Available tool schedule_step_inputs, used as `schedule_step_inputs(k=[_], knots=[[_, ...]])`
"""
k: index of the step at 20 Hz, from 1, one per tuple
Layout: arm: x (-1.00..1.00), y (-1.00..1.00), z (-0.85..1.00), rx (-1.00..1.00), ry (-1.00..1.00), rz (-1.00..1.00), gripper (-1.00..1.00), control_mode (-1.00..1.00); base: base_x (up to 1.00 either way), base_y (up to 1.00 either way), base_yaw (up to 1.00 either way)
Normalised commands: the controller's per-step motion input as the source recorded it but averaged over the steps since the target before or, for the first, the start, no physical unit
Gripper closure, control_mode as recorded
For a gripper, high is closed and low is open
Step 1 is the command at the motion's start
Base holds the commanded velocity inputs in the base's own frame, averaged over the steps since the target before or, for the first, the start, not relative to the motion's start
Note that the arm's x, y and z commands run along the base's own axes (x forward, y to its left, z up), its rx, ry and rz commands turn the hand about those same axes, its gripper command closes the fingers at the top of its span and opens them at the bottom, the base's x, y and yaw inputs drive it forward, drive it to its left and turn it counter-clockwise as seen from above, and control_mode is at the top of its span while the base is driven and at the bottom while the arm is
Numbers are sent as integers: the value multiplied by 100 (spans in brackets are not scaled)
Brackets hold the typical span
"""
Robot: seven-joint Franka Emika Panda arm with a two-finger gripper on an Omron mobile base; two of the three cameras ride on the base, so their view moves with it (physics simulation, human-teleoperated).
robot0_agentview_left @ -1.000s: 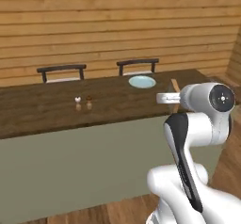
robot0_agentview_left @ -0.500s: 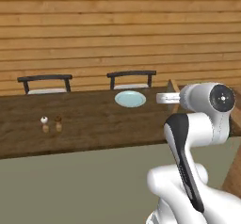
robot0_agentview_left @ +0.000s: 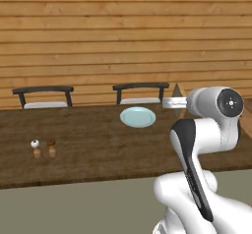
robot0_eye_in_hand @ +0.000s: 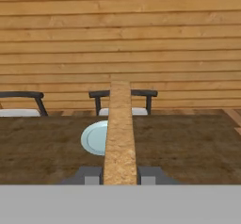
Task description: Start the toaster. Once the lever pops up, take the bread to the plate on the dining counter.
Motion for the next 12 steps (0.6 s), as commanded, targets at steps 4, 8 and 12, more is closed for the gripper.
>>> schedule_step_inputs(k=[4,8,12], knots=[[0,0,0,0,0,0,100,100,31,-4,10],[12,-1,0,4,3,2,100,-100,20,-1,4],[72,-23,-1,21,20,14,100,-100,0,0,0]])
